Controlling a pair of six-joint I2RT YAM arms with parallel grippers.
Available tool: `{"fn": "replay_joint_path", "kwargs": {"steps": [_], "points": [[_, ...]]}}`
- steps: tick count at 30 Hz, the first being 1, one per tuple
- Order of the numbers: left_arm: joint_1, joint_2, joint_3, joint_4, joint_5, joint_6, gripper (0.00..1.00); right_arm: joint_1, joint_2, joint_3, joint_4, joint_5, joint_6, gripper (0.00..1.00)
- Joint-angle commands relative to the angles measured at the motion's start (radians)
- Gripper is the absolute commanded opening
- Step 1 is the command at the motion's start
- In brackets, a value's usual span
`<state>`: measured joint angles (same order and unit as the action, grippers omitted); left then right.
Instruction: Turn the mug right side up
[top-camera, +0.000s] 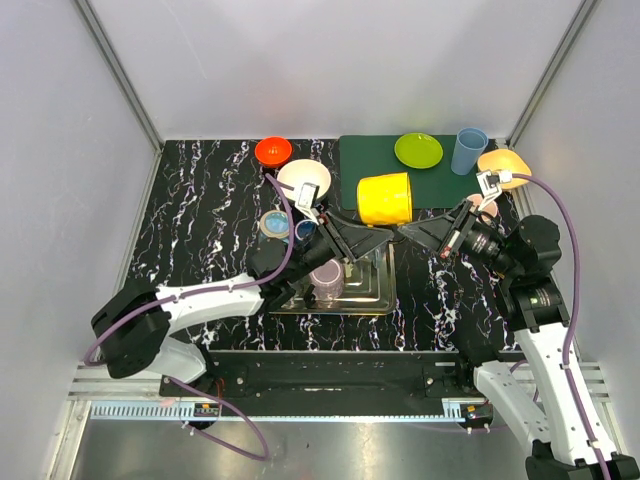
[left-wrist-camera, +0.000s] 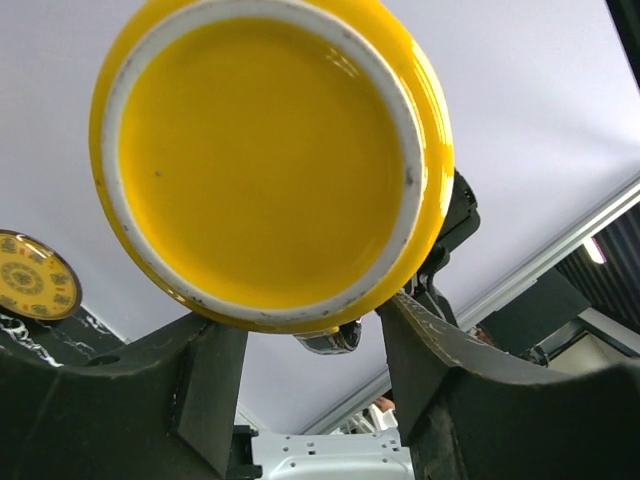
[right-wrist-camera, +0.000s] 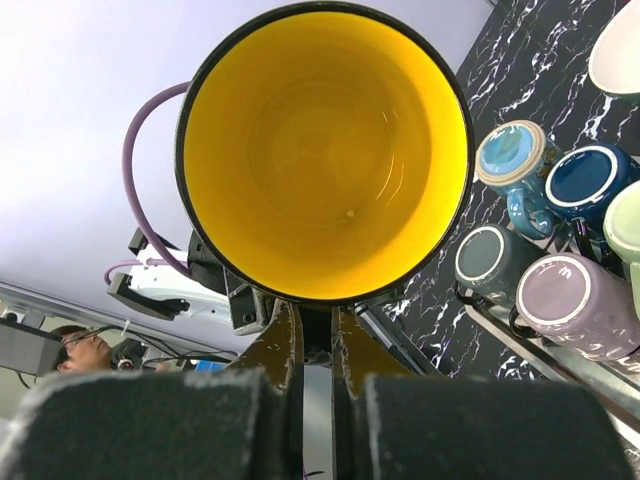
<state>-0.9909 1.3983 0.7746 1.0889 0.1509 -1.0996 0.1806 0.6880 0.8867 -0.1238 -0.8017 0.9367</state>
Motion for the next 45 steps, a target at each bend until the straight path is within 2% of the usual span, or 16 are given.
{"fn": "replay_joint_path", "kwargs": {"steps": [1,3,6,10,11,15,17,21,22,24,25,28,31,37,40,45], "points": [[0.021,0.008,0.055,0.304,0.024,-0.080,0.57,0.025,-0.019,-0.020,0.029,-0.060,-0.038,0.00],[0.031,0.019,0.054,0.339,0.013,-0.124,0.56,0.028,-0.028,-0.025,0.016,-0.067,-0.065,0.00],[0.038,0.031,0.064,0.393,0.016,-0.169,0.44,0.030,-0.035,-0.032,-0.023,-0.073,-0.105,0.00],[0.040,0.028,0.074,0.408,0.029,-0.187,0.15,0.031,-0.045,-0.037,-0.072,-0.079,-0.150,0.00],[0.041,0.028,0.075,0.408,0.032,-0.192,0.00,0.030,-0.047,-0.037,-0.077,-0.088,-0.156,0.00],[0.052,0.028,0.094,0.393,0.076,-0.213,0.00,0.031,-0.048,-0.031,-0.117,-0.087,-0.203,0.00],[0.054,-0.002,0.121,0.216,0.155,-0.169,0.00,0.030,-0.045,-0.003,-0.178,-0.038,-0.228,0.00],[0.020,-0.134,0.134,-0.201,0.129,0.091,0.00,0.031,-0.027,0.078,-0.313,0.051,-0.301,0.53],[0.009,-0.162,0.134,-0.351,0.110,0.204,0.00,0.031,-0.022,0.112,-0.368,0.103,-0.314,0.59],[-0.026,-0.231,0.162,-0.505,0.053,0.306,0.00,0.031,-0.016,0.147,-0.430,0.169,-0.350,0.73],[-0.043,-0.252,0.178,-0.685,0.021,0.411,0.00,0.031,-0.016,0.187,-0.507,0.268,-0.363,0.79],[-0.109,-0.326,0.187,-0.918,-0.132,0.544,0.00,0.031,-0.050,0.244,-0.617,0.454,-0.406,0.83],[-0.144,-0.361,0.166,-1.076,-0.214,0.575,0.00,0.031,-0.100,0.287,-0.674,0.606,-0.423,0.84],[-0.253,-0.231,0.192,-1.297,-0.346,0.584,0.00,0.031,-0.120,0.342,-0.767,0.833,-0.426,0.85],[-0.298,-0.096,0.229,-1.350,-0.393,0.595,0.00,0.031,-0.107,0.340,-0.790,0.851,-0.417,0.85],[-0.304,0.005,0.242,-1.345,-0.462,0.604,0.00,0.031,-0.123,0.310,-0.790,0.846,-0.401,0.84]]}}
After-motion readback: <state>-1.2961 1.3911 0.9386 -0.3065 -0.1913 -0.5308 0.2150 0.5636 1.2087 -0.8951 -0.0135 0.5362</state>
